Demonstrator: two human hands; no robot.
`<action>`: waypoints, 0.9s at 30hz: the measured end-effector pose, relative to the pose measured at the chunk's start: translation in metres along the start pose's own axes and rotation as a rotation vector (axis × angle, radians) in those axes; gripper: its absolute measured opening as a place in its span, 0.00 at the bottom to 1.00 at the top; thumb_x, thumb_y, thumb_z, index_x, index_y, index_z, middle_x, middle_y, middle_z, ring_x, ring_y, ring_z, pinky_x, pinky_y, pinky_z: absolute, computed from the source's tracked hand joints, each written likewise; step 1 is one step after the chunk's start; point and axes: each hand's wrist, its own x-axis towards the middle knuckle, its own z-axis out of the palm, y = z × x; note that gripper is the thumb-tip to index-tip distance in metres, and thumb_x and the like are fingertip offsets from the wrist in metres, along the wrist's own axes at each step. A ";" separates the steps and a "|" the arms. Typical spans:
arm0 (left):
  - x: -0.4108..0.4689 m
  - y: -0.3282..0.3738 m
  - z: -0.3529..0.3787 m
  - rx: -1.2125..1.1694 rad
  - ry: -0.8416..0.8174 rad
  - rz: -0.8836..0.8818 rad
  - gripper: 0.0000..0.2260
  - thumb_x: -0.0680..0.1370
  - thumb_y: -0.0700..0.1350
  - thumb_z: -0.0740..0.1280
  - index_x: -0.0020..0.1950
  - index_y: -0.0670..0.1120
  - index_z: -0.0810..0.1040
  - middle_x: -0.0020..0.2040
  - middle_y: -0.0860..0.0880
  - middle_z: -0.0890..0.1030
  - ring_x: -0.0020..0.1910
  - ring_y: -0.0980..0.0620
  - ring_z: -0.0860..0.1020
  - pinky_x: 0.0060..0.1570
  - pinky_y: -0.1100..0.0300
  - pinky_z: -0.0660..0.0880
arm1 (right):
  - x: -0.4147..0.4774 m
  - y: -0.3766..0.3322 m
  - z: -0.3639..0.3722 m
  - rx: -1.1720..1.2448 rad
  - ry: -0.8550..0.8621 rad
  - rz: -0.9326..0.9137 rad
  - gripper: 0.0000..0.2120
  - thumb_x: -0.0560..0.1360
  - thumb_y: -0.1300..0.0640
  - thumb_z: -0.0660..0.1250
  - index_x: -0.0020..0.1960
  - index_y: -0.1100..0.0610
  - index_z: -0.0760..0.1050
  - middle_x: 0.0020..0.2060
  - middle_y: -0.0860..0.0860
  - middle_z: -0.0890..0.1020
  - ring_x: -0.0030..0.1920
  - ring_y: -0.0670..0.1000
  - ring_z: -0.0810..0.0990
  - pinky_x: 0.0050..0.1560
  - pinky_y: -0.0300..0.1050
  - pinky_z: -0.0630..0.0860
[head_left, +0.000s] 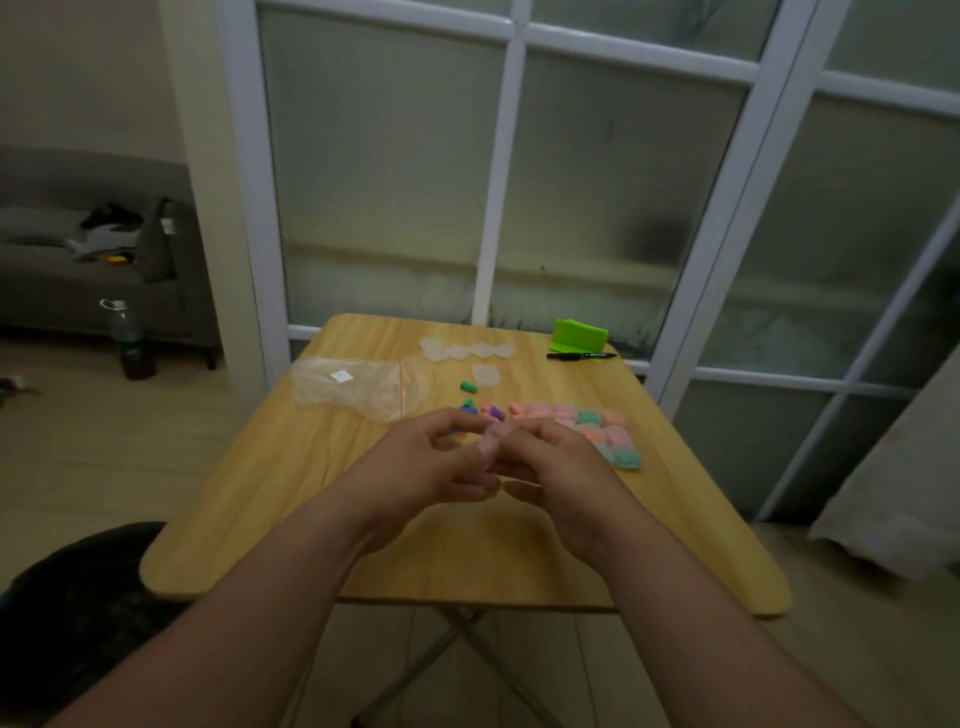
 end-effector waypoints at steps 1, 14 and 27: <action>0.000 -0.001 0.001 0.045 -0.003 0.014 0.13 0.80 0.48 0.73 0.64 0.50 0.82 0.52 0.42 0.88 0.50 0.46 0.87 0.50 0.57 0.84 | 0.000 0.001 -0.002 0.022 -0.016 0.024 0.12 0.80 0.50 0.72 0.59 0.56 0.84 0.51 0.52 0.89 0.57 0.53 0.87 0.57 0.52 0.78; 0.012 -0.007 0.003 0.164 -0.044 0.073 0.15 0.81 0.51 0.71 0.67 0.51 0.79 0.50 0.41 0.87 0.47 0.44 0.87 0.49 0.53 0.84 | 0.004 0.002 -0.014 0.077 -0.064 0.063 0.17 0.78 0.51 0.74 0.62 0.61 0.82 0.53 0.56 0.88 0.55 0.53 0.87 0.61 0.57 0.79; 0.010 -0.003 -0.004 0.135 -0.105 0.021 0.16 0.81 0.48 0.72 0.68 0.50 0.80 0.52 0.40 0.87 0.49 0.42 0.87 0.49 0.54 0.84 | 0.001 0.002 -0.016 0.054 -0.097 0.051 0.17 0.79 0.52 0.73 0.62 0.63 0.81 0.55 0.59 0.88 0.55 0.53 0.88 0.58 0.54 0.78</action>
